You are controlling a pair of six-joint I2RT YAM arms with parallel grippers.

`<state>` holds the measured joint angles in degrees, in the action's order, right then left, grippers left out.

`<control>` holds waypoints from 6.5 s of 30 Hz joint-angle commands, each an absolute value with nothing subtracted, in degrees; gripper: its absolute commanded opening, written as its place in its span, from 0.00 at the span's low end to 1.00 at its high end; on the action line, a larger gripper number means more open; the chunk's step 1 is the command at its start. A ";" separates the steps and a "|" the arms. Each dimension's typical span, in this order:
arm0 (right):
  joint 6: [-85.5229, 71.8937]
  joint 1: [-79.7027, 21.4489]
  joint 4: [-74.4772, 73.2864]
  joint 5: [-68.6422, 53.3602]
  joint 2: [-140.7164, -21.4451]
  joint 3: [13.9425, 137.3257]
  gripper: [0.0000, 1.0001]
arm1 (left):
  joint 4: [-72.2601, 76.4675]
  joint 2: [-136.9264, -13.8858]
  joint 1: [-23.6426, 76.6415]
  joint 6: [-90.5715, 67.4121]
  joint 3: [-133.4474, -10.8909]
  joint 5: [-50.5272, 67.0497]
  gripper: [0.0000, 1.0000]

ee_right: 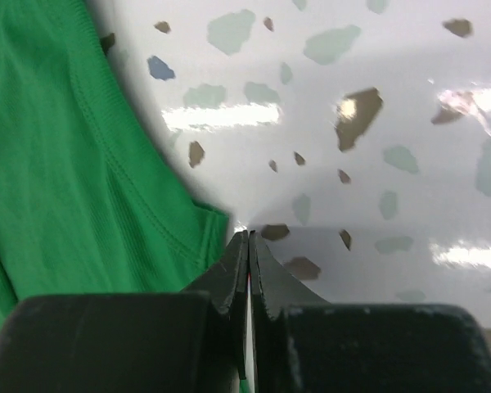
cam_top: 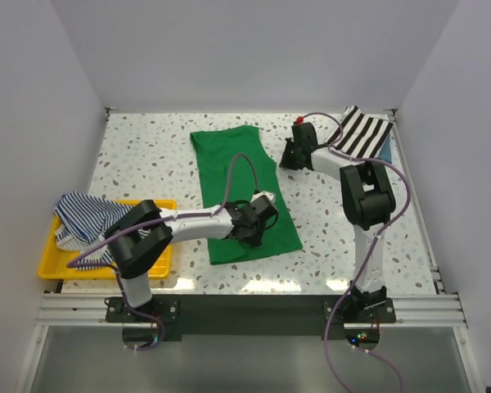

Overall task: Fold and stack the tank tops
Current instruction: Fold the tank top

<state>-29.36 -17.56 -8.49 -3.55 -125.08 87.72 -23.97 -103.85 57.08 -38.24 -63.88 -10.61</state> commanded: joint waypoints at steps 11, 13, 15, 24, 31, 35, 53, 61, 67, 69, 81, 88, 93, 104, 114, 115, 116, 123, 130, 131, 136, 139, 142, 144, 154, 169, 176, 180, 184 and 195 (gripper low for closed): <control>-31.81 -16.79 -7.30 4.22 -111.19 67.00 0.00 | -26.72 -95.80 57.57 -32.70 -55.55 -5.19 0.27; -32.86 -16.79 -6.60 4.04 -108.64 64.53 0.00 | -27.16 -94.93 57.57 -32.61 -54.15 -4.84 0.27; -33.57 -16.79 -4.93 3.26 -105.67 60.66 0.00 | -27.68 -94.14 57.57 -32.61 -52.83 -4.31 0.27; -32.79 -18.36 -1.41 -3.60 -101.69 56.68 0.10 | -33.92 -84.84 57.92 -36.29 -46.59 -2.81 0.29; -32.52 -20.65 -3.60 -4.66 -106.43 64.68 0.26 | -36.47 -79.89 58.18 -37.71 -53.34 -5.18 0.45; -33.31 -21.09 -3.43 -4.75 -108.28 66.96 0.35 | -33.67 -81.47 59.32 -37.35 -57.47 -3.61 0.48; -33.40 -22.06 -4.92 -4.39 -116.72 72.69 0.06 | -24.96 -103.71 70.05 -38.05 -72.51 1.85 0.53; -33.31 -21.97 -4.83 -4.04 -116.81 72.77 0.01 | -26.63 -107.57 72.68 -40.60 -72.86 -1.58 0.46; -33.22 -21.97 -4.92 -4.04 -116.72 72.69 0.00 | -29.09 -110.04 73.83 -41.31 -74.79 -6.14 0.34; -33.05 -22.06 -5.01 -3.96 -116.63 72.77 0.00 | -30.06 -110.56 74.18 -41.31 -75.58 -8.34 0.31; -33.66 -18.64 -5.36 -0.35 -113.38 68.56 0.00 | -30.15 -112.06 77.43 -37.88 -81.38 -8.44 0.00; -33.22 -15.38 -5.27 -0.18 -109.51 64.34 0.00 | -28.39 -109.25 77.61 -37.44 -81.30 -7.64 0.00; -32.96 -15.12 -5.10 -1.93 -108.02 64.42 0.00 | -26.46 -103.72 77.34 -39.28 -77.00 -10.01 0.00; -33.22 -16.26 -2.64 -8.00 -106.61 62.84 0.33 | -22.24 -97.74 75.33 -43.06 -68.38 -8.97 0.00; -34.19 -17.23 -1.23 -7.74 -106.61 63.72 0.38 | -20.83 -93.16 73.30 -47.63 -61.79 -9.05 0.00; -34.19 -17.49 -1.32 -7.47 -106.61 63.81 0.38 | -20.66 -93.16 73.30 -47.72 -61.61 -9.05 0.00; -34.19 -17.75 -1.41 -7.64 -106.79 64.07 0.38 | -20.74 -93.25 73.04 -47.81 -61.61 -8.88 0.00; -34.36 -20.04 -2.02 -6.86 -108.37 65.83 0.38 | -20.48 -93.69 72.86 -48.08 -61.44 -8.44 0.00; -34.72 -21.45 -4.39 -3.52 -110.65 66.97 0.21 | -20.30 -93.26 72.86 -48.08 -61.00 -8.26 0.00; -34.72 -21.45 -4.83 -2.65 -110.39 66.97 0.17 | -20.22 -92.99 72.86 -48.08 -60.82 -8.44 0.00; -34.54 -21.45 -7.56 1.74 -108.90 67.59 0.07 | -19.07 -90.36 72.86 -48.43 -58.36 -9.14 0.00; -34.28 -21.36 -9.05 2.81 -107.76 68.64 0.06 | -17.94 -87.73 72.86 -49.92 -55.64 -10.28 0.00; -33.49 -21.88 -11.24 3.34 -107.49 70.66 0.05 | -15.74 -84.73 72.86 -51.94 -52.30 -11.51 0.00; -32.44 -22.41 -12.91 3.86 -107.58 72.59 0.04 | -14.50 -82.89 72.86 -53.26 -50.37 -12.56 0.00; -30.32 -29.79 -20.83 10.46 -112.49 83.58 0.03 | -14.59 -78.49 72.86 -56.86 -45.09 -15.47 0.00; -29.62 -38.41 -26.89 15.38 -122.96 97.82 0.02 | -19.95 -69.88 72.95 -61.78 -38.06 -16.35 0.00; -29.36 -40.60 -27.77 16.61 -124.89 100.46 0.02 | -23.02 -68.03 73.04 -62.58 -35.86 -15.21 0.00; -29.36 -41.31 -28.30 17.05 -125.51 101.51 0.02 | -24.52 -66.80 73.04 -62.84 -35.16 -14.94 0.00; -29.18 -41.83 -28.56 17.05 -126.21 102.91 0.02 | -25.66 -66.18 73.04 -62.93 -34.63 -14.50 0.00; -28.65 -43.24 -29.97 17.23 -129.28 105.64 0.04 | -26.46 -66.88 73.12 -62.58 -33.93 -13.45 0.00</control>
<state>-29.43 -42.50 -29.17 15.64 -128.66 102.63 -25.52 -67.18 73.14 -62.00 -34.35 -14.26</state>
